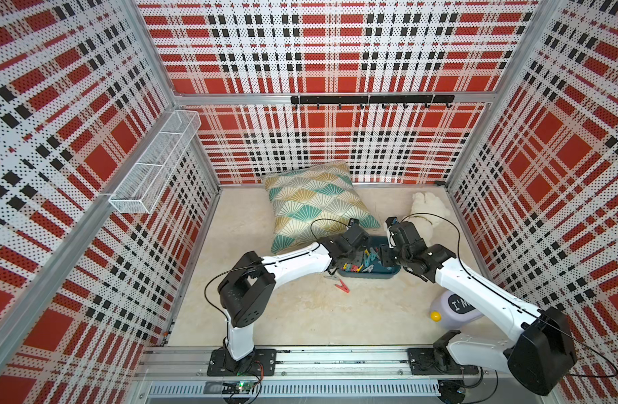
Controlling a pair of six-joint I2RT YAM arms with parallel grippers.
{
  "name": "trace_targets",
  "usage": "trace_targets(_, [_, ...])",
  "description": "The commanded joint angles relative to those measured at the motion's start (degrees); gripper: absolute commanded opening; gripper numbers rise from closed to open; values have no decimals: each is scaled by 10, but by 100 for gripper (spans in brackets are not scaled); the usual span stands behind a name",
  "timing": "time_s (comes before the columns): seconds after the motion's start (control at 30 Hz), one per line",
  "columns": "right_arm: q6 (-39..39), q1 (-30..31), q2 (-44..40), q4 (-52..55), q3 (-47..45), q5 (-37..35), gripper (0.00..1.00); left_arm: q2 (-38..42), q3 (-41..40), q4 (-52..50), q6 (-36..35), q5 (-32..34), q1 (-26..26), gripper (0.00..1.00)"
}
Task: Put the clothespins into the storage box
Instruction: Place the clothespin in the storage box, then pick up the clothespin from the center of the board.
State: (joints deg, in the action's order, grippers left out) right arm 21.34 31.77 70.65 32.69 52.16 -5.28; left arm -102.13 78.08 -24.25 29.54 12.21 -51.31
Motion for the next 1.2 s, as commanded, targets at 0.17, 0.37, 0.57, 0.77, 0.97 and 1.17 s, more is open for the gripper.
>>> trace_targets(0.17, [-38,156,70,-13,35,33,44,239,-149,4,29,13,102,26])
trace_targets(0.37, [-67,235,181,-27,85,23,44,373,-279,-1,33,-25,202,27])
trace_targets(0.57, [-80,246,281,-21,135,0,41,385,-317,-11,21,-45,249,27])
trace_targets(0.77, [-89,245,319,-16,146,-26,41,382,-318,-10,21,-47,251,27])
trace_targets(0.97, [-95,245,337,-22,149,-20,39,386,-315,-10,20,-49,251,27])
trace_targets(1.17, [-90,245,344,-23,143,-20,32,387,-315,-10,19,-49,252,27])
